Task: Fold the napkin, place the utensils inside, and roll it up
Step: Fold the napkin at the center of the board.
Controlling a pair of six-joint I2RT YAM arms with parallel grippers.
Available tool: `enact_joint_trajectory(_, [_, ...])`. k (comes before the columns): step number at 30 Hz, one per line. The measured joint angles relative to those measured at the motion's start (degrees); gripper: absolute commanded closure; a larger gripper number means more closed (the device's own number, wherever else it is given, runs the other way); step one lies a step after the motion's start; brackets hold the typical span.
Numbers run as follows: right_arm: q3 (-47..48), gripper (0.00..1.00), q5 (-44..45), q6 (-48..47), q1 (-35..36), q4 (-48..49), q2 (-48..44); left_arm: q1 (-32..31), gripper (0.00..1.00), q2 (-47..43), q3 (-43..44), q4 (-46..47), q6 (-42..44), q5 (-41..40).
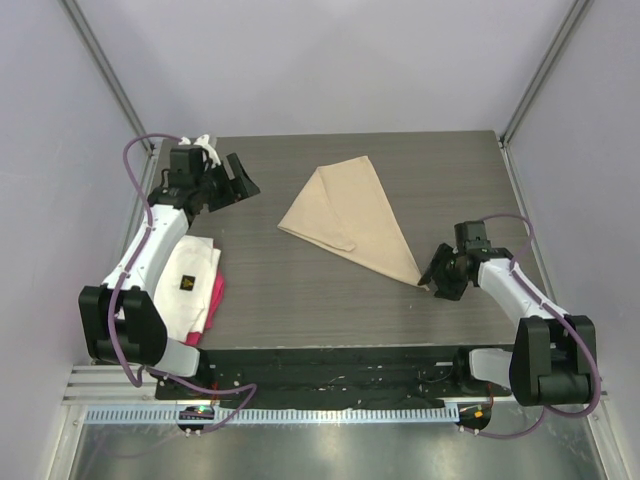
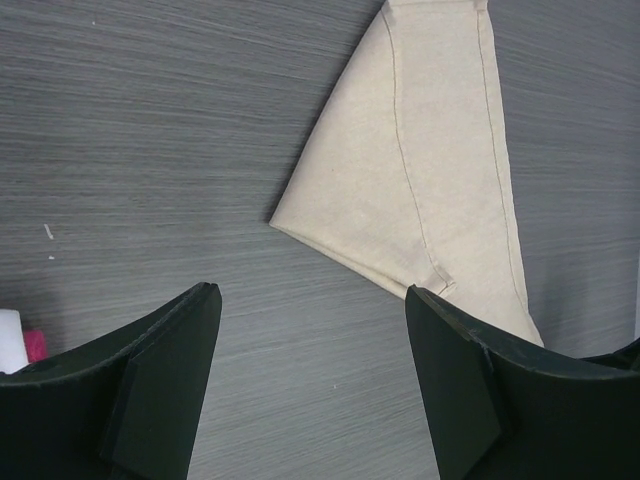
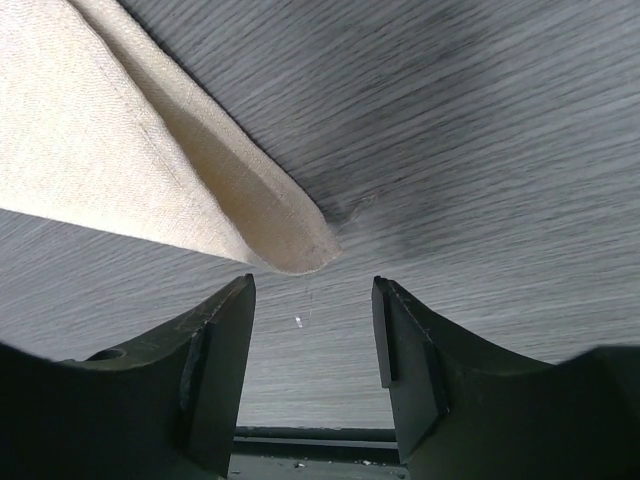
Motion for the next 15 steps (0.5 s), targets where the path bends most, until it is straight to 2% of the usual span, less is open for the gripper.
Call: enact_joint_trajectory(15, [-1.2, 0.43, 0.63, 0.61, 0.0, 3.98, 2.8, 0.63, 0.21, 0.0, -0.02, 0.0, 0.0, 0.44])
